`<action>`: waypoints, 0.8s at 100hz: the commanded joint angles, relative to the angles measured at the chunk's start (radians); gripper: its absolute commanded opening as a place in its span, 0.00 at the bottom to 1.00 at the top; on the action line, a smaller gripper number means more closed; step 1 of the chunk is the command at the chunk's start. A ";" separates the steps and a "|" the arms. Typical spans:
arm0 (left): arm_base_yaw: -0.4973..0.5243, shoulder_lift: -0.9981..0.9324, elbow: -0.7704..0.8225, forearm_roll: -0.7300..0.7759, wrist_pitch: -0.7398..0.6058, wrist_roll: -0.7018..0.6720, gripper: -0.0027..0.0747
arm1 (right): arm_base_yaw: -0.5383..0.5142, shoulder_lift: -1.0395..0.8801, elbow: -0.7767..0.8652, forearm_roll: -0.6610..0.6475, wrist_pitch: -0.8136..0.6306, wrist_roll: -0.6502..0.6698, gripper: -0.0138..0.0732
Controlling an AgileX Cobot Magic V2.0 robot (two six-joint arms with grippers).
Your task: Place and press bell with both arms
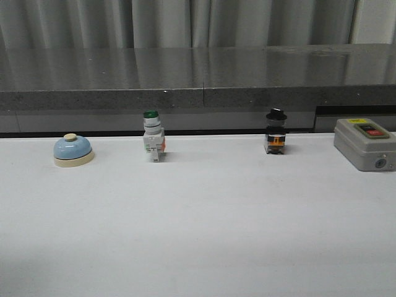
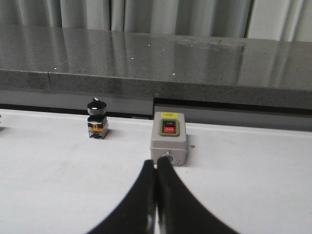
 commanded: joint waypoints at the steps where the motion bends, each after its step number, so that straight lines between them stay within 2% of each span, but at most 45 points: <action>1: -0.005 0.006 -0.051 -0.023 -0.067 0.001 0.88 | -0.003 -0.018 -0.013 -0.005 -0.087 -0.003 0.09; 24: -0.012 0.150 -0.182 -0.024 -0.044 0.001 0.88 | -0.003 -0.018 -0.013 -0.005 -0.087 -0.003 0.09; 57: -0.095 0.471 -0.432 0.003 -0.020 0.004 0.88 | -0.003 -0.018 -0.013 -0.005 -0.087 -0.003 0.09; 80: -0.107 0.663 -0.602 0.042 -0.002 0.004 0.88 | -0.003 -0.018 -0.013 -0.005 -0.087 -0.003 0.09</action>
